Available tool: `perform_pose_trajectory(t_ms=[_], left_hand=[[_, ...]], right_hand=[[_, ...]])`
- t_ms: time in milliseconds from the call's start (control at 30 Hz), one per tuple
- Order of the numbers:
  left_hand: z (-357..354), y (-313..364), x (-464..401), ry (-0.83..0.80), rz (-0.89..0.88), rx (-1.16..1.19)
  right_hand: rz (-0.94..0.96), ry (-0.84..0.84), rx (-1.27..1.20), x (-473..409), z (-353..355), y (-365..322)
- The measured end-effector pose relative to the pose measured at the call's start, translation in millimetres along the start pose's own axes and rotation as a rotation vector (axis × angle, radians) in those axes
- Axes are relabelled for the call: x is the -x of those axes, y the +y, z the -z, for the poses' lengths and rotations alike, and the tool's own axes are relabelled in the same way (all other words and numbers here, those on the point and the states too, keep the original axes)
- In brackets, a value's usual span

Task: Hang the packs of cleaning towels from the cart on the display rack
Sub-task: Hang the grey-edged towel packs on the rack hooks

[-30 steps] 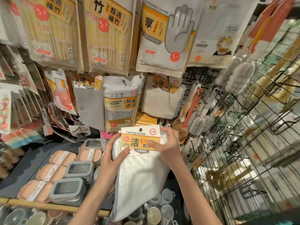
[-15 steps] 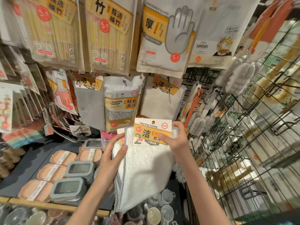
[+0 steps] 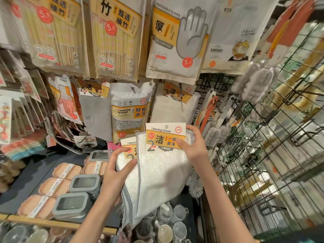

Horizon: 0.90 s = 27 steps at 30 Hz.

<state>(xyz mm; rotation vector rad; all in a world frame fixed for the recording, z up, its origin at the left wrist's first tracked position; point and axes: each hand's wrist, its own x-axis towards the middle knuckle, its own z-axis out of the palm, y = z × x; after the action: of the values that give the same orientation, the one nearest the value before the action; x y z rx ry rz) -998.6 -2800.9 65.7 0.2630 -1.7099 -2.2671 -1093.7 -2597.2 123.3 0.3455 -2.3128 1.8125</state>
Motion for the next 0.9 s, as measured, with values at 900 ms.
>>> perform_pose_trajectory(t_ms=[900], left_hand=[[-2,8,-19,0.024,-0.031,-0.073]], right_hand=[[0.15,0.239,-0.067,-85,16,-23]])
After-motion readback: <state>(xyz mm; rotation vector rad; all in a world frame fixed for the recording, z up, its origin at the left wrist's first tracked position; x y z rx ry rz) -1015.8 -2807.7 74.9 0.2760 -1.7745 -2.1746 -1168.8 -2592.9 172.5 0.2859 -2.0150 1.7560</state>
